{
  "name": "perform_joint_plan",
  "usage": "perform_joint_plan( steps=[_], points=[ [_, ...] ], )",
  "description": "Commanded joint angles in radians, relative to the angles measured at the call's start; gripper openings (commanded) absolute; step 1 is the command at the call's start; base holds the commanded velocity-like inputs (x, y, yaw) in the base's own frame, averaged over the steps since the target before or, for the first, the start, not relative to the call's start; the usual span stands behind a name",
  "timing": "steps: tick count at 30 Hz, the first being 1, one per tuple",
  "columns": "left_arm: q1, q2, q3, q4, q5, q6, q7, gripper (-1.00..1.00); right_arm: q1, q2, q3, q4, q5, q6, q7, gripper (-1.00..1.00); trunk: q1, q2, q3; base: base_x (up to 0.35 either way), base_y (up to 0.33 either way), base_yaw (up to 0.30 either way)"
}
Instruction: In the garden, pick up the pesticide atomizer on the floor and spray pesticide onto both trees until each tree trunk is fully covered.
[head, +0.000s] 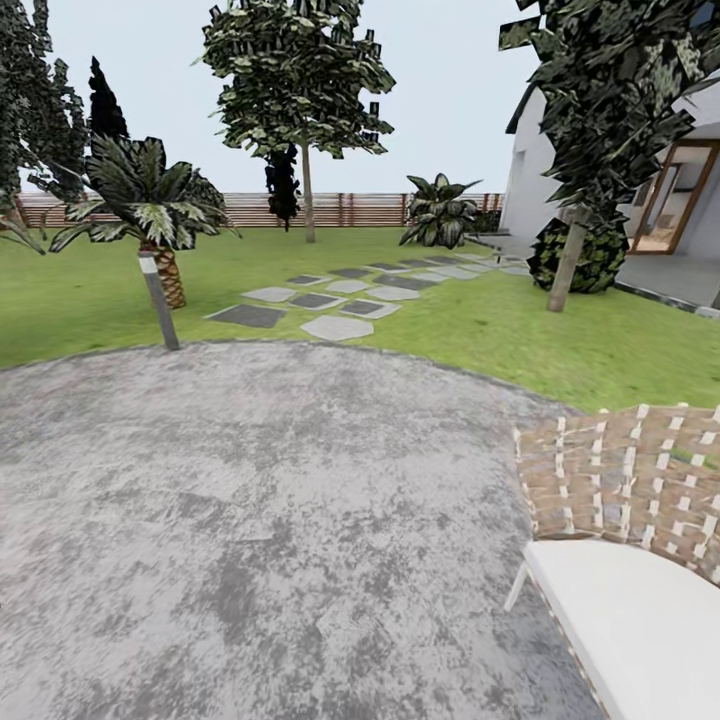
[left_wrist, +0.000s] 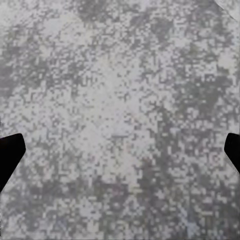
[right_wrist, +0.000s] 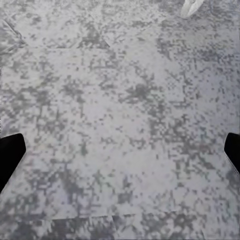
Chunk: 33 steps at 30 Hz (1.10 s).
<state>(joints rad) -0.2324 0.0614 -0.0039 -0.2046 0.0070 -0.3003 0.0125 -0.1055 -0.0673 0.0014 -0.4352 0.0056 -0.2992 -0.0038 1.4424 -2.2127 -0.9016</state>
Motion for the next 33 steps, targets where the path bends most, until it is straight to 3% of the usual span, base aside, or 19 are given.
perform_joint_plan(
  steps=[1, 16, 33],
  points=[
    [-0.001, 0.000, -0.001, 0.001, 0.001, -0.003, 0.001, 1.00, 0.000, 0.000, 0.000, 0.001, 0.001, -0.003, -0.001, 1.00, 0.000, 0.000, -0.002, 0.339, 0.000, 0.185],
    [-0.001, 0.000, -0.001, 0.001, 0.001, -0.003, 0.001, 1.00, 0.000, 0.000, 0.000, 0.001, 0.002, -0.003, -0.001, 1.00, 0.000, 0.000, -0.015, 0.340, 0.000, 0.166],
    [-0.001, 0.000, -0.001, 0.001, 0.001, -0.003, 0.001, 1.00, 0.000, 0.000, 0.000, 0.001, 0.003, -0.004, -0.001, 1.00, 0.000, 0.000, -0.016, 0.340, 0.000, 0.005]
  ],
)
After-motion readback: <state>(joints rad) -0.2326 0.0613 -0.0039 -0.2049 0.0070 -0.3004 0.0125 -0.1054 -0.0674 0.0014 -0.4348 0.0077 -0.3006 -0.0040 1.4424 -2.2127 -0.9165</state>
